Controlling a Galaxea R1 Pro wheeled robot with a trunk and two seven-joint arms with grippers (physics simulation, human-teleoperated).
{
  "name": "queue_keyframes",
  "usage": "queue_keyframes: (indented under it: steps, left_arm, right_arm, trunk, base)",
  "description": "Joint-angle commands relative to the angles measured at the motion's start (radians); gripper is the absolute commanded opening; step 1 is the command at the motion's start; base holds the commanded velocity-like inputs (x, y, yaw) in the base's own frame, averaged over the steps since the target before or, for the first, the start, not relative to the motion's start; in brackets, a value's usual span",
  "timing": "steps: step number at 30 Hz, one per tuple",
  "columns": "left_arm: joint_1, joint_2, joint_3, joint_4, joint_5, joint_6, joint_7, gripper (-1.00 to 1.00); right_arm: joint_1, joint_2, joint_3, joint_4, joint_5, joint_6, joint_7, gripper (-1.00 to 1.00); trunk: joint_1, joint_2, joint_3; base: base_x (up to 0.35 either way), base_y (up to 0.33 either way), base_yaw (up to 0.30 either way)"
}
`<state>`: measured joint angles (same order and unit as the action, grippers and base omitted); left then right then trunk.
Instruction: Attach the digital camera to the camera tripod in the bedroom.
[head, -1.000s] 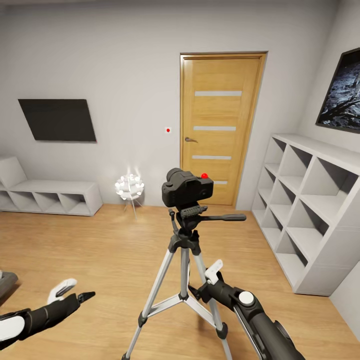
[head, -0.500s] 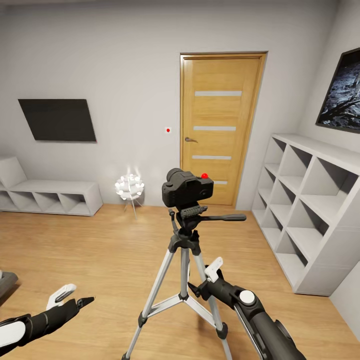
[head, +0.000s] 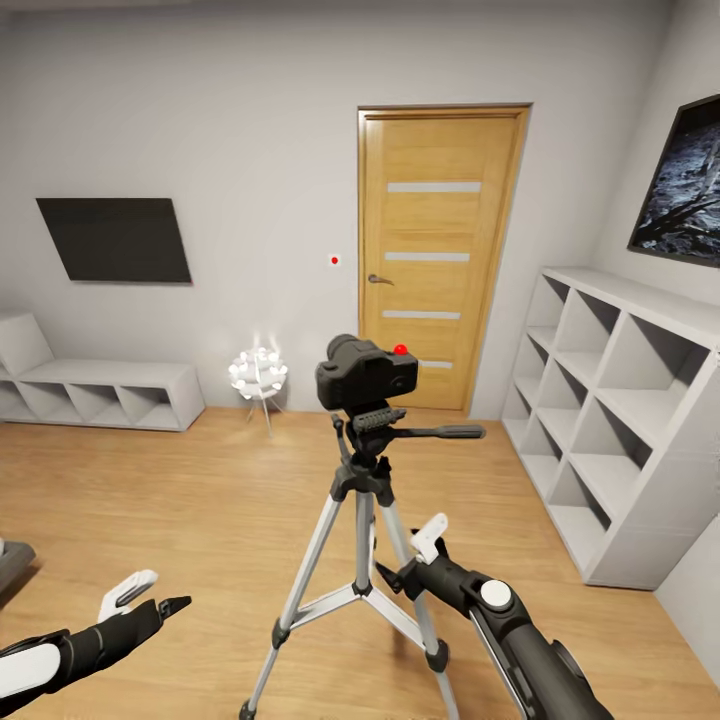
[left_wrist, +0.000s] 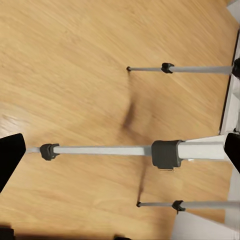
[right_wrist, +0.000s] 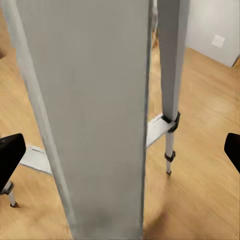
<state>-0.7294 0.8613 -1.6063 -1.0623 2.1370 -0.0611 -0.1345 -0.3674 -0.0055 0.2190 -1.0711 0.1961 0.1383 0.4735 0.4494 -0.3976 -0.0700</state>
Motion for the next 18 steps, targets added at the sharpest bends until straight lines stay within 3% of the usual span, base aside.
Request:
queue_keyframes:
  steps: [1, 18]
  left_arm:
    - [-0.004, 0.001, -0.008, -0.001, 0.011, -0.006, -0.006, 1.0]
    - [-0.004, -0.006, -0.009, 0.008, 0.011, -0.006, -0.005, 1.0]
  right_arm:
    - [-0.001, -0.001, 0.0, -0.003, 0.006, 0.004, 0.003, 1.0]
    - [-0.001, -0.003, -0.003, -0.034, 0.005, 0.006, 0.005, 1.0]
  trunk:
    - [0.001, -0.002, -0.002]
    - [0.001, -0.002, -0.002]
  base:
    - [-0.076, -0.083, 0.0]
    - [-0.02, -0.021, 0.0]
